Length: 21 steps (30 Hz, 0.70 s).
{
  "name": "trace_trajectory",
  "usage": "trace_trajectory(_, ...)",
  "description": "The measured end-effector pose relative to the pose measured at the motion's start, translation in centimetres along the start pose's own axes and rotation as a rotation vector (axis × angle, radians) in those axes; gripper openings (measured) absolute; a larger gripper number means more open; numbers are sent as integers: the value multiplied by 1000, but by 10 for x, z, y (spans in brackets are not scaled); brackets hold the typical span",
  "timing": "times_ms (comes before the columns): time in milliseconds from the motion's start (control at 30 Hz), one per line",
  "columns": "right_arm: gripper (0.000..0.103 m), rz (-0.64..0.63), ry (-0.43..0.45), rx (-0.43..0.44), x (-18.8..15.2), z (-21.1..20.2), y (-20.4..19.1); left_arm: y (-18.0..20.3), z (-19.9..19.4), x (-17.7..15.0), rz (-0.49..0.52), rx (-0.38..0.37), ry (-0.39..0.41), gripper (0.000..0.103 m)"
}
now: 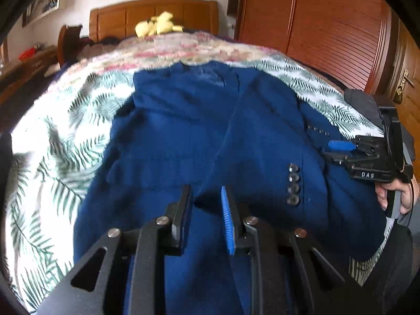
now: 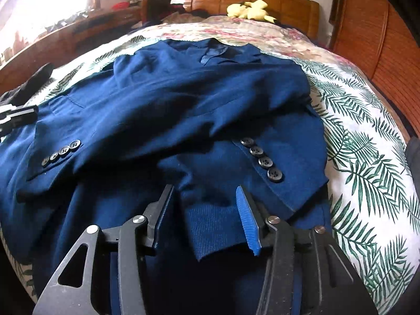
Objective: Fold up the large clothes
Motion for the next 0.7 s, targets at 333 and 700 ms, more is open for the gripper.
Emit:
trace_trajectory(333,49,16,13,20,0,-1,1,1,12,-9,-27,-7,-52,19)
trace_trajectory(700,49,8,23,7,0,-3,0,-5,17,-12,1,65,-72,20)
Point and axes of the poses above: each gripper's, at about its wrist camera, not at the fingertips, and z roughly the way its jaws point, y to its right, x to its top, the point moved 10 cm from there along z, roughly the way its jaws point, and after that the axes turned 8 degrees about z, right-handed, at the moved point
